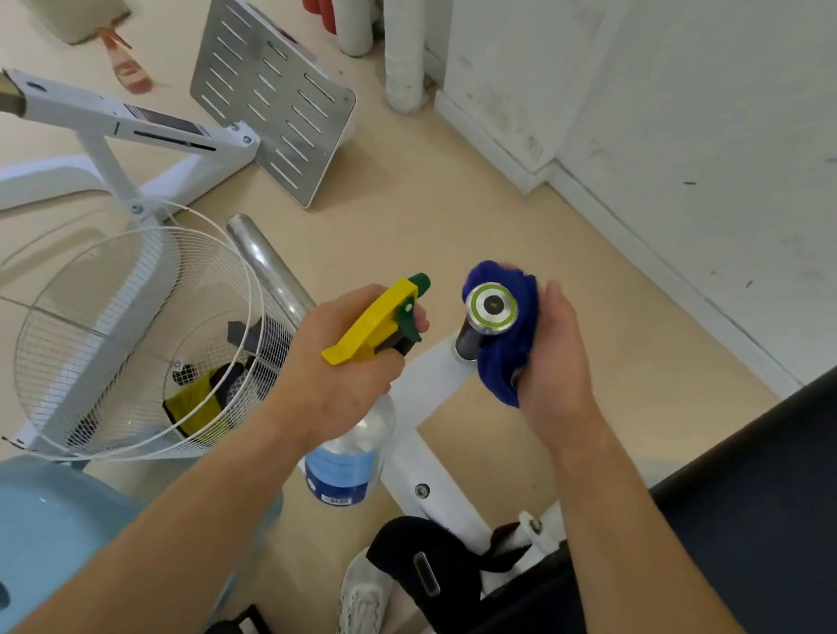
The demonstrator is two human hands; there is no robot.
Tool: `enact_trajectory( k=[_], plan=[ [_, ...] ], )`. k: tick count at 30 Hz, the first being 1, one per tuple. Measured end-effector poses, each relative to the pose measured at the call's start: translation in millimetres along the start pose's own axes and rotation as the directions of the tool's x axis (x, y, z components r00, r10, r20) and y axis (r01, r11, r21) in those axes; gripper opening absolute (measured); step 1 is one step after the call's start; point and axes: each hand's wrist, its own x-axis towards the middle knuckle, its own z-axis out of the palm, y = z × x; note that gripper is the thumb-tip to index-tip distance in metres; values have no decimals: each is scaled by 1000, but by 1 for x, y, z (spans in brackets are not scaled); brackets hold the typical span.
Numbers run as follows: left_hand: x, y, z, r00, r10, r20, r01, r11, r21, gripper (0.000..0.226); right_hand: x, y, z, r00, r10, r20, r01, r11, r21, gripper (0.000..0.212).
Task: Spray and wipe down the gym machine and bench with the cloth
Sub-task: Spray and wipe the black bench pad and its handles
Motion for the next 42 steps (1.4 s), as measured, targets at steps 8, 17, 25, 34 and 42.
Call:
enact_trajectory(
  k=[8,17,25,34,42],
  plan=[
    [29,3,-11,996,-1,91,-7,996,89,40,56,-16,-6,971,234,43,-135,691,-710,62],
    [42,4,-31,958,124,259,-211,916,340,29,80,-75,44,898,392,202,2,455,-891,49],
    [38,-21,-36,895,60,443,-277,853,443,24,110,-55,55,803,595,37,144,-134,-981,40],
    [52,-29,-24,875,17,483,-277,837,471,29,74,-44,-27,951,-139,-278,-90,732,-675,38],
    [47,-38,-19,872,-4,489,-313,764,565,20,-3,-20,-5,898,126,-421,18,947,322,21]
  ],
)
